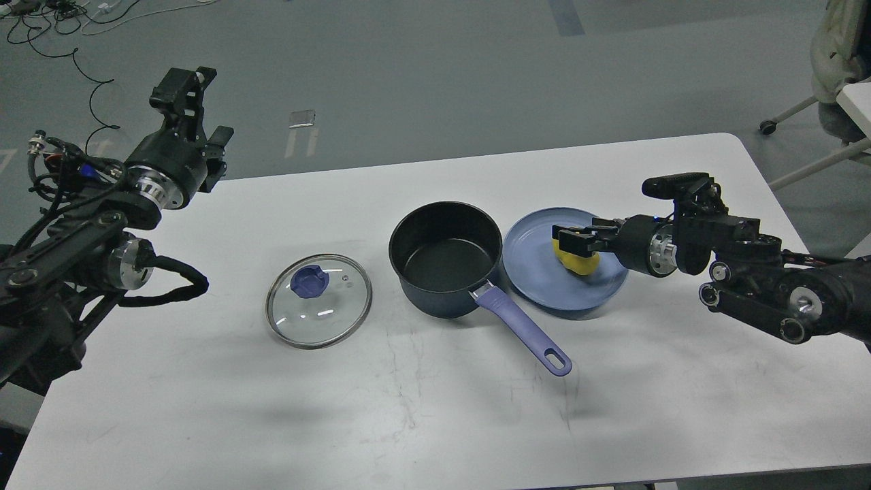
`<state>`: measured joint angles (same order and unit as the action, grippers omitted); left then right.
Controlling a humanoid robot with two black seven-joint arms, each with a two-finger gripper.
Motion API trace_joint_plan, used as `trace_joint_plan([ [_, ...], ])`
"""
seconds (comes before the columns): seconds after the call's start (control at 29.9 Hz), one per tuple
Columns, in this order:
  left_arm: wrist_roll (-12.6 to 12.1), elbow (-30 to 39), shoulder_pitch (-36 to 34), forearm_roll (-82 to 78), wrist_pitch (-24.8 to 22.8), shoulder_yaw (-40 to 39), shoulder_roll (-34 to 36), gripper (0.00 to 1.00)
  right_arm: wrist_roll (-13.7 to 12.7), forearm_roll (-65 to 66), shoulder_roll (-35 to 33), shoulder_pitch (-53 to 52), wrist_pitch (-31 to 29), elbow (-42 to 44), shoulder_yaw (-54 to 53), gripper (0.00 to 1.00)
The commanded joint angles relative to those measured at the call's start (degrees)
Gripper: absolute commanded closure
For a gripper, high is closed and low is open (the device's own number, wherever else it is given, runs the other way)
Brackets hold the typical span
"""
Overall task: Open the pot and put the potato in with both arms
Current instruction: 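Grasp the yellow potato on the blue plate with the right gripper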
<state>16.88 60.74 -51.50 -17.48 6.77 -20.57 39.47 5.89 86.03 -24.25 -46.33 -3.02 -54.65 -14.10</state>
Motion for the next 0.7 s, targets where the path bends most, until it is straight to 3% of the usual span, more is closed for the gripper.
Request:
trace_joint_plan([
  [0.0, 0.0, 0.1, 0.0, 0.1, 0.0, 0.0, 0.1, 0.02, 0.0, 0.4, 0.6, -0.2, 0.0, 0.7, 0.4, 0.17],
  [0.07, 0.0, 0.0, 0.3, 0.0, -0.1, 0.2, 0.1, 0.02, 0.0, 1.9, 1.0, -0.5, 0.0, 1.8, 2.7, 0.22],
  [0.3, 0.0, 0.0, 1.1, 0.0, -0.1, 0.2, 0.0, 0.02, 0.0, 2.0, 1.0, -1.5, 0.1, 2.4, 5.7, 0.22],
  [0.53, 0.1, 0.1, 1.5, 0.0, -0.1, 0.2, 0.1, 0.02, 0.0, 2.0, 2.0, -1.7, 0.2, 3.0, 6.0, 0.5],
  [0.67, 0.1, 0.0, 1.5, 0.0, -0.1, 0.2, 0.1, 0.02, 0.0, 2.0, 3.1, -2.2, 1.1, 3.0, 5.8, 0.54],
])
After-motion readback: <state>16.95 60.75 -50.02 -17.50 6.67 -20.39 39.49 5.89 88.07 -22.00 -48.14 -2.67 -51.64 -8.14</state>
